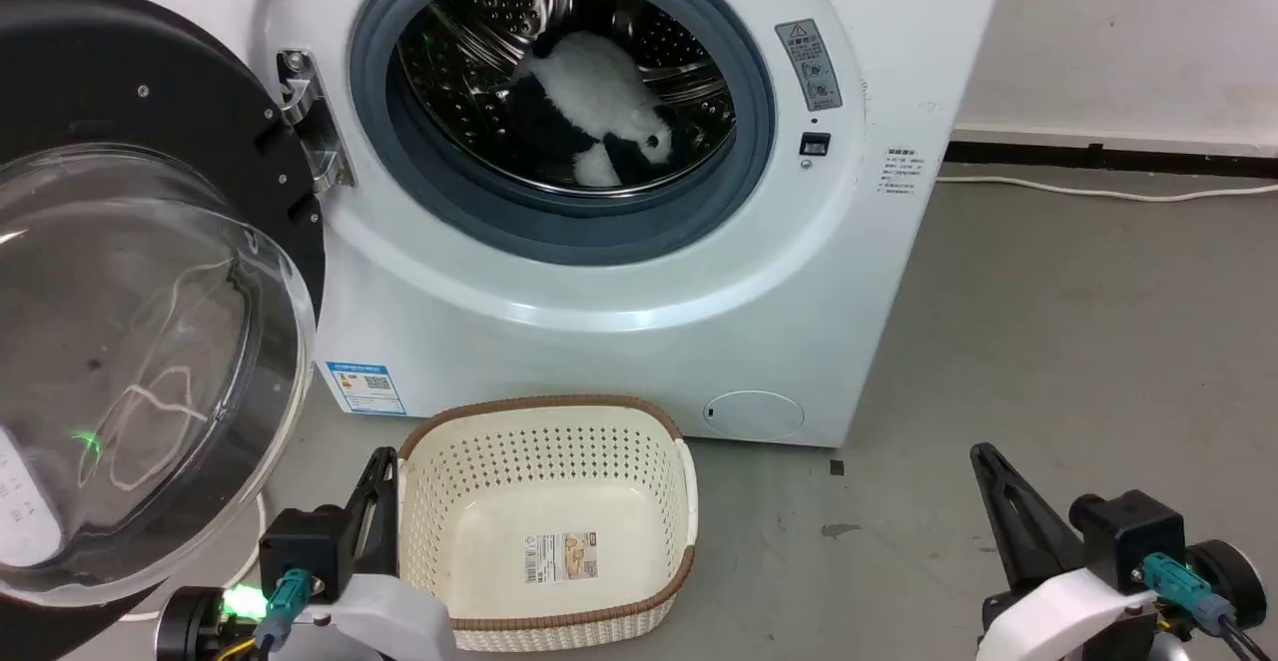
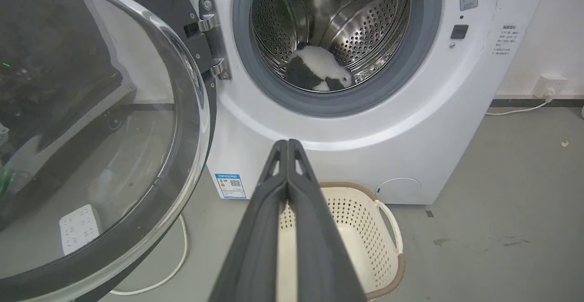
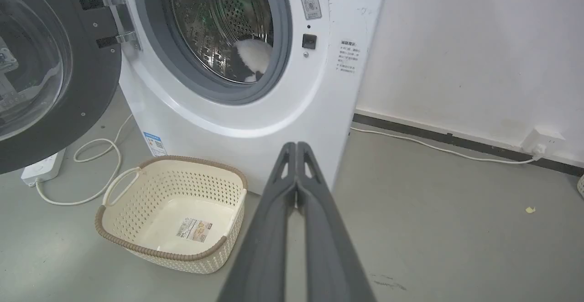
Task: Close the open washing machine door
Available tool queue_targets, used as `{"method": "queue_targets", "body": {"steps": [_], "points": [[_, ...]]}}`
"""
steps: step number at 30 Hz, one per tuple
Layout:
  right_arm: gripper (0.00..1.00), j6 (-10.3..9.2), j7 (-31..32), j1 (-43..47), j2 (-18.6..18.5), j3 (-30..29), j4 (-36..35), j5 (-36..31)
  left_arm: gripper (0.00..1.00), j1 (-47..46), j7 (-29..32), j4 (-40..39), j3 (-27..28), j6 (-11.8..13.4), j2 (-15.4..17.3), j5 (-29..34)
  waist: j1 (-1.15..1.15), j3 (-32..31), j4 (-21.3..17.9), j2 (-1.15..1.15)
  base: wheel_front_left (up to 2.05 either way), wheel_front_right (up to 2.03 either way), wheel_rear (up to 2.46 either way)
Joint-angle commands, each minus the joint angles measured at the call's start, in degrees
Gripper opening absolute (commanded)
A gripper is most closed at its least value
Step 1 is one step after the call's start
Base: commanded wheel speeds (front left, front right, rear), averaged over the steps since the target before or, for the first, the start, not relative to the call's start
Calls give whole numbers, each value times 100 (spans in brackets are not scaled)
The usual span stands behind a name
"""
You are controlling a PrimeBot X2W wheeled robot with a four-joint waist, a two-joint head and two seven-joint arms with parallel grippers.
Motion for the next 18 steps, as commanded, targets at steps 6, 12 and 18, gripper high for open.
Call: {"method": "queue_targets", "body": {"steps": [6,12,18], "points": [[0,6,2,-80,27,1,-27,-36,0,-84,2,-24,10,-25,-1,9,0,0,0,0,0,0,0],[0,6,2,-80,27,1,-27,-36,0,-84,2,-24,10,-25,-1,9,0,0,0,0,0,0,0],[0,6,2,-80,27,1,-27,-36,0,-84,2,-24,10,-25,-1,9,0,0,0,0,0,0,0]]}}
